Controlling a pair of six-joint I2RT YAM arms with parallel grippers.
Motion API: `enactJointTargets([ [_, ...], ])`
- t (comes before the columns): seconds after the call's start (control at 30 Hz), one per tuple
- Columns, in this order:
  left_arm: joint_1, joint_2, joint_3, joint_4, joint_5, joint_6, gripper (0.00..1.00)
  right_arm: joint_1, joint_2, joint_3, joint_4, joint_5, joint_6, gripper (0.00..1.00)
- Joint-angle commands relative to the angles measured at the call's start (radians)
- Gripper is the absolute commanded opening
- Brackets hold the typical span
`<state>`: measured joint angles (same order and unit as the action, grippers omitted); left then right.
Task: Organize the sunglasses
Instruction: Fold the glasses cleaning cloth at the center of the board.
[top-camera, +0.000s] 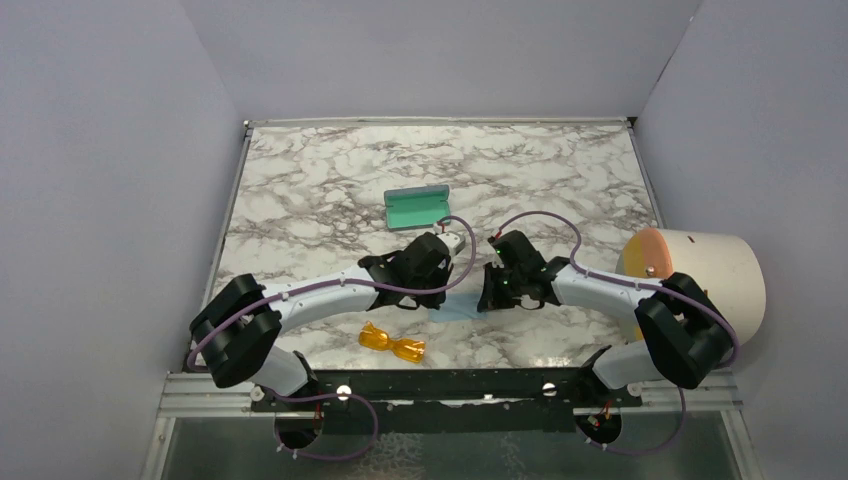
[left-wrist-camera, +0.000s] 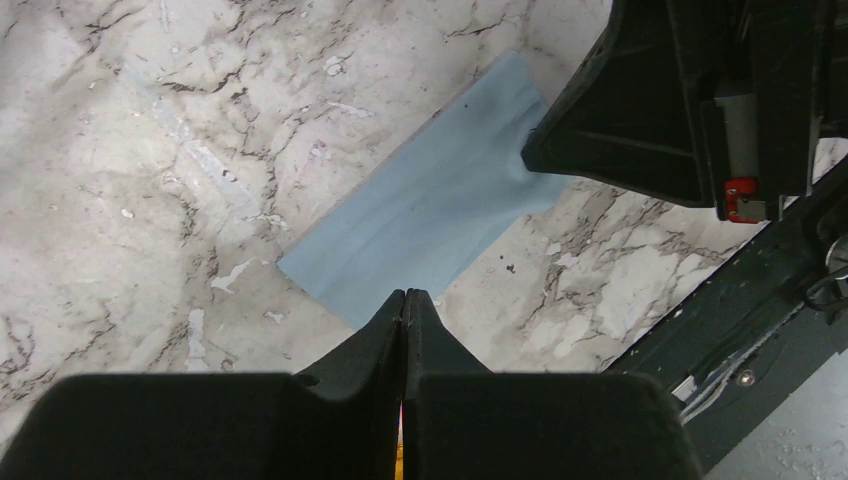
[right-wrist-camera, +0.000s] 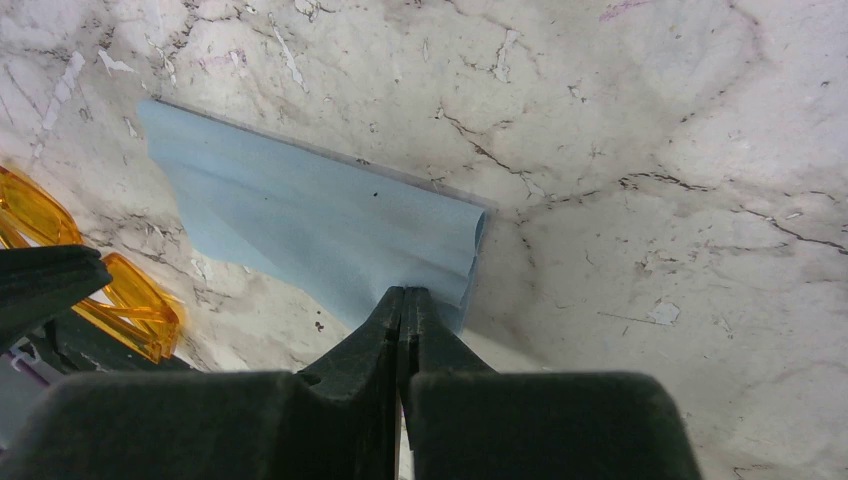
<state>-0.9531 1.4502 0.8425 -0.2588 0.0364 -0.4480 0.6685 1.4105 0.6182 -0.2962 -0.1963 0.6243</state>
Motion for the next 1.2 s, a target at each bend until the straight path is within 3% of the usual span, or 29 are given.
enactJointTargets([
  [0.0,-0.012,0.027,0.0,0.073,0.066,-0.042,0.03,0.006,0.013,-0.02,0.004,0.0,0.002,0.01],
  [0.53,-0.032,0.135,-0.041,0.165,0.065,-0.068,0.05,0.007,0.016,-0.008,-0.009,0.001,-0.008,0.01],
  [0.63,-0.032,0.145,-0.049,0.167,0.056,-0.069,0.0,0.006,0.014,-0.008,-0.009,0.002,-0.008,0.01],
  [1.17,-0.031,0.118,-0.098,0.048,-0.032,-0.016,0.0,0.005,0.016,-0.018,-0.006,0.004,-0.003,0.01],
])
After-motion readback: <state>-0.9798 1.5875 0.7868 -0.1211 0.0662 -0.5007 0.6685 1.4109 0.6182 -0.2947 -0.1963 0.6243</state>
